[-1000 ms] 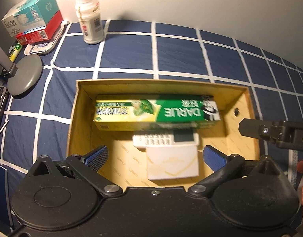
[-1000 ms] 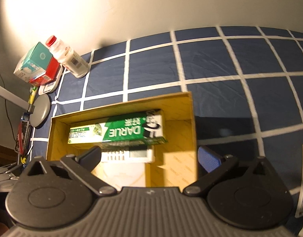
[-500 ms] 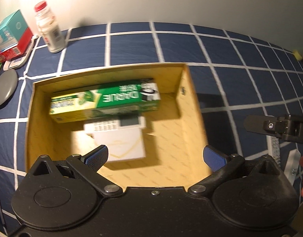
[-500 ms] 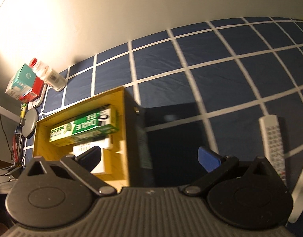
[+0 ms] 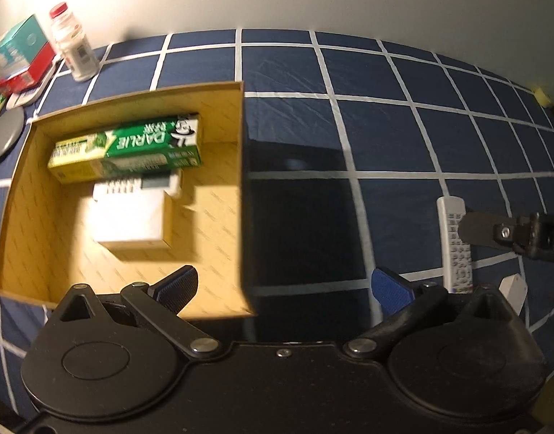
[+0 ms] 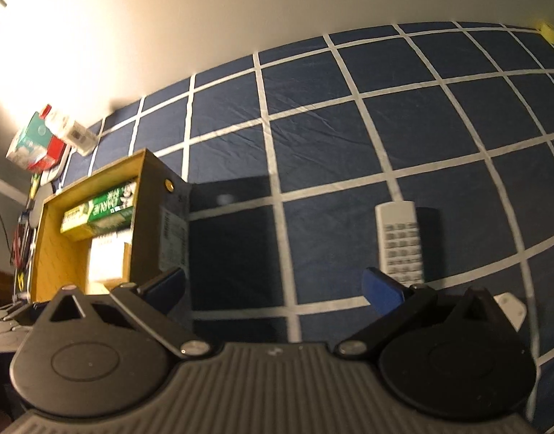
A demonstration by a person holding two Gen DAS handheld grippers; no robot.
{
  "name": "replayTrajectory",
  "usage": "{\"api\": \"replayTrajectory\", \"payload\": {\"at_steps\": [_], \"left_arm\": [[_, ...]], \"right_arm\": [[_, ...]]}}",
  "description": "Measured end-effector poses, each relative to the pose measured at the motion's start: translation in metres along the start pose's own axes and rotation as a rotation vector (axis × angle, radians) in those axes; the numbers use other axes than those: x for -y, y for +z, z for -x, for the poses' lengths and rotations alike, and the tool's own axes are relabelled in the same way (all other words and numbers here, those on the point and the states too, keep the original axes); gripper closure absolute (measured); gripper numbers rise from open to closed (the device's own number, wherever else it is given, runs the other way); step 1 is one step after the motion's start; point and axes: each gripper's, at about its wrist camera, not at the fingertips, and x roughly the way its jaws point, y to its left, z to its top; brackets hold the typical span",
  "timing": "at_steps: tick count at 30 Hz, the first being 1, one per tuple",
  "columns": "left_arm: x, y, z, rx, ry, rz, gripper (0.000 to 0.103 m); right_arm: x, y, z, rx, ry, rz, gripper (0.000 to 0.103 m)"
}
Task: Organize objects
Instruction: 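Move the right tool out of the box toward the white plug adapter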
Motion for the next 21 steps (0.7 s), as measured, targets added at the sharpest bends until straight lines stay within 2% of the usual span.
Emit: {"api": "replayTrajectory", "payload": {"at_steps": [6, 10, 21], "left_arm": [[0.03, -0.023, 0.001, -0.003, 0.041, 0.073, 0.0], [0.043, -0.038, 0.005, -0.006, 0.065, 0.104, 0.0], [0.057, -0.077, 0.027, 0.013, 0.095, 0.159, 0.0]], "right_arm": [[0.027, -0.005, 0.008, -0.038, 0.016, 0.095, 0.0], [0.041, -0.012, 0.013, -0.058, 0.015, 0.113, 0.0], [0.059, -0.044, 0.038, -0.073, 0.016, 0.197, 0.0]]}}
